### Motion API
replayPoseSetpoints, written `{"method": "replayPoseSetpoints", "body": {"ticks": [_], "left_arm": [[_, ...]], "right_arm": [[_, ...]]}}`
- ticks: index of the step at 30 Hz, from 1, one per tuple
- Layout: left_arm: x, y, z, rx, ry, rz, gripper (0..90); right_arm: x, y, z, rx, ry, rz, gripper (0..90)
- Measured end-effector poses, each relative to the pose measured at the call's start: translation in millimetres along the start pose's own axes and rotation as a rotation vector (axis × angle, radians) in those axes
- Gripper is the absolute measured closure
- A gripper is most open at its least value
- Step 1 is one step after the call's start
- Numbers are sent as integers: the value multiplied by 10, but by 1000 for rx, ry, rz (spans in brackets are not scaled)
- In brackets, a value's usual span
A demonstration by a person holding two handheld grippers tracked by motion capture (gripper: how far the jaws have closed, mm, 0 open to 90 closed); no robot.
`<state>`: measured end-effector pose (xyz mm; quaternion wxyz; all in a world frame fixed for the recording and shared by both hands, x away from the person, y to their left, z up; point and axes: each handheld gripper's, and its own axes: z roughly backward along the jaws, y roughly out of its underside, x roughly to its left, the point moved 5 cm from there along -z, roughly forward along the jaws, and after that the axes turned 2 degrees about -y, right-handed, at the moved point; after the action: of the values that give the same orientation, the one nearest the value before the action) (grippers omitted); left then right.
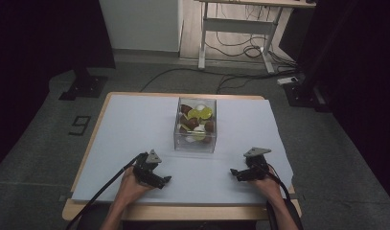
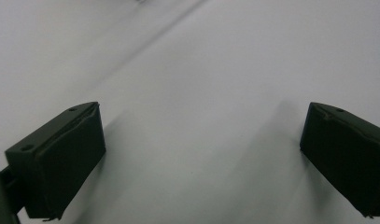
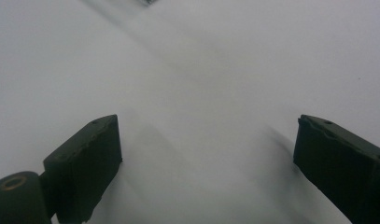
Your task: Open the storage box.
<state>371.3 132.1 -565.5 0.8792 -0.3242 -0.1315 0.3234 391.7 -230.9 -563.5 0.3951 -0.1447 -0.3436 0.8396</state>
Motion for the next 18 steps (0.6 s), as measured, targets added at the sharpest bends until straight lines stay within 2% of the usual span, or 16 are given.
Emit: {"method": "replayPoseSetpoints", "body": {"ticks": [5,10,13,18], "left_arm": [[11,-12,19,-5,-7,4,0],[18,-58,73,-39,14,20,6],[21,-94,108,-53,19,12,17],[20,-138,147,-72,31,12,68]], "right_arm": [[13,-35,56,-2,-17,2,79],[56,-76,119,-27,-48,11,76],[58,-102,151,-31,-47,4,76],[134,-165,189,-40,-67,29,68]]}}
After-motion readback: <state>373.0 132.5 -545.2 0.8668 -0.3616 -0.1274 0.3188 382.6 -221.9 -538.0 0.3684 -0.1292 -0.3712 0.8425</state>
